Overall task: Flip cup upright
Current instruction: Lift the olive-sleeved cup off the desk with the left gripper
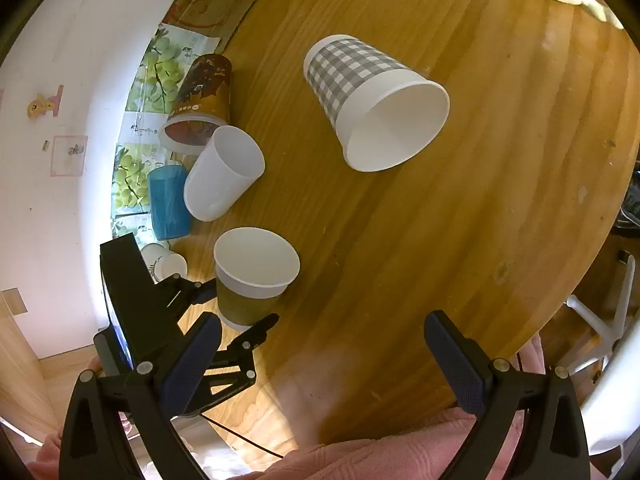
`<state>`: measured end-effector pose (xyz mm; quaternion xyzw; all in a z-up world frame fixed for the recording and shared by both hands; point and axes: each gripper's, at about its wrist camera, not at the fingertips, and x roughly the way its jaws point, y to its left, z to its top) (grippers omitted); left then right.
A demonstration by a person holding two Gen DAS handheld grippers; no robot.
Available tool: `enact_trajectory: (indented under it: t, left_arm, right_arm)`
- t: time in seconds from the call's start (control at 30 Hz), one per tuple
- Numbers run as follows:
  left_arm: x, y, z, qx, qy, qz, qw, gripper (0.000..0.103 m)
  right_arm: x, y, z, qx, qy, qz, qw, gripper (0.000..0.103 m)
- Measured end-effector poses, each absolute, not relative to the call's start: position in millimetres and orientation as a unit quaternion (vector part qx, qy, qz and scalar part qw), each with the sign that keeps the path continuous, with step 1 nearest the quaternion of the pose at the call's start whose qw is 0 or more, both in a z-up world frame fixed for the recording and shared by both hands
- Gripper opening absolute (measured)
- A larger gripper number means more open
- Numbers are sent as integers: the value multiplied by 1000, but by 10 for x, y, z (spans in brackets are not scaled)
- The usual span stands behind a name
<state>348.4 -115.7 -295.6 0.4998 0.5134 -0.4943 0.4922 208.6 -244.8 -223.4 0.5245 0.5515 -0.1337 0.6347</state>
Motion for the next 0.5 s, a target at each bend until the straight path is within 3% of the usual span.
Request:
enact_trajectory:
  t: [0.5]
  left_arm:
    - [3653, -969, -2974, 413, 574, -477, 521, 60]
  right_arm:
    - [1979, -2458, -2164, 525, 543, -134, 642, 102]
